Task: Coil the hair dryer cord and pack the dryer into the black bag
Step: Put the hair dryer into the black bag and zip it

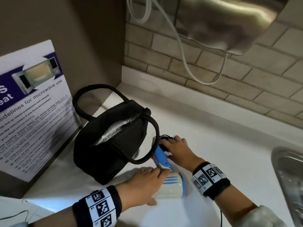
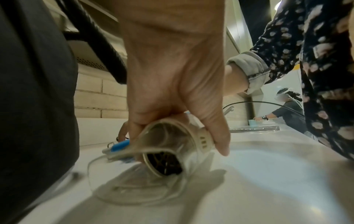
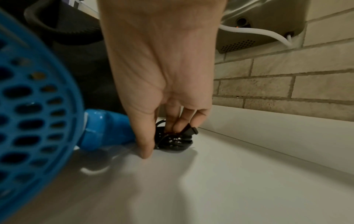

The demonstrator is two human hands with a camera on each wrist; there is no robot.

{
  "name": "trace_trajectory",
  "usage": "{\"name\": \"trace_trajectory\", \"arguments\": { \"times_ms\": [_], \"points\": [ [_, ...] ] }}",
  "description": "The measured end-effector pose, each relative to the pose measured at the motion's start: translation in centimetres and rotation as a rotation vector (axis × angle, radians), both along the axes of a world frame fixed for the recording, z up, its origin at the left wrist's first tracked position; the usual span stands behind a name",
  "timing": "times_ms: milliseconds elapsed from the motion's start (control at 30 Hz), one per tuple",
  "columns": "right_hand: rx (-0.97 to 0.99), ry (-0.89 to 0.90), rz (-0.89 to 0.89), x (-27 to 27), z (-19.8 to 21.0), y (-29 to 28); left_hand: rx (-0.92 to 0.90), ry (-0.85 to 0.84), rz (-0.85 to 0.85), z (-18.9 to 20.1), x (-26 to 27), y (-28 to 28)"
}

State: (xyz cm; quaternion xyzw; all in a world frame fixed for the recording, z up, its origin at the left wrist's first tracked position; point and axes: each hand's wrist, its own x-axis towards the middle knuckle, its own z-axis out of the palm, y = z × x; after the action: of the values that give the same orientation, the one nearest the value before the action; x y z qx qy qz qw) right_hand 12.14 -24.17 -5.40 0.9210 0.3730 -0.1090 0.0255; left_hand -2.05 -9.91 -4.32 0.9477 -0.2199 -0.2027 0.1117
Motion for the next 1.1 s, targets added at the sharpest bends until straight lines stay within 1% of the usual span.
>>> {"name": "trace_trajectory", "arguments": {
  "times_ms": [67,167,233,300,367,500,633,700,767,833,900,933,1000,1033,1067,1100],
  "points": [
    [0.001,-0.012,-0.004,0.0,-0.2,-0.2,0.007,0.017,-0.012,0.2,0.0,0.1],
    [0.092,0.044,-0.078,0.1,0.1,-0.8,-0.075,0.083,-0.011,1.0,-0.2,0.6],
    [0.168,0.095,-0.153,0.4,0.8,-1.6,-0.194,0.138,0.023,1.9,-0.4,1.1],
    [0.3,0.186,-0.214,0.6,2.2,-2.6,-0.346,0.191,0.065,3.3,-0.6,1.4],
    [0.432,0.257,-0.23,0.5,4.3,-3.4,-0.468,0.203,0.081,5.1,-0.7,1.6],
    [0.672,0.288,-0.298,-0.2,9.7,-3.7,-0.659,0.176,0.08,9.5,-1.2,1.8],
    [0.882,0.257,-0.329,-1.2,14.5,-2.5,-0.905,0.181,0.108,14.2,-1.8,2.9],
    [0.944,0.277,-0.316,-2.0,16.6,-1.6,-1.046,0.216,0.141,15.9,-1.9,3.8],
    [0.989,0.34,-0.215,-3.4,18.6,-0.8,-1.147,0.209,0.17,16.9,-1.8,5.0],
    [1.0,0.43,-0.122,-4.7,20.2,-0.4,-1.224,0.198,0.186,17.3,-1.5,6.2],
    [0.986,0.556,-0.124,-5.5,21.4,0.4,-1.258,0.168,0.207,17.6,-1.3,7.5],
    [0.948,0.581,-0.112,-5.6,21.9,0.8,-1.266,0.149,0.214,17.7,-1.3,8.1],
    [0.795,0.59,-0.011,-5.4,23.1,1.9,-1.296,0.127,0.204,17.9,-1.5,9.4],
    [0.705,0.621,-0.006,-5.5,23.7,2.8,-1.313,0.122,0.2,17.9,-1.6,9.9],
    [0.574,0.626,0.016,-5.8,24.3,3.6,-1.331,0.115,0.21,17.8,-1.8,10.4],
    [0.482,0.558,0.037,-5.9,24.4,4.5,-1.351,0.111,0.223,17.6,-1.9,10.8]
  ]
}}
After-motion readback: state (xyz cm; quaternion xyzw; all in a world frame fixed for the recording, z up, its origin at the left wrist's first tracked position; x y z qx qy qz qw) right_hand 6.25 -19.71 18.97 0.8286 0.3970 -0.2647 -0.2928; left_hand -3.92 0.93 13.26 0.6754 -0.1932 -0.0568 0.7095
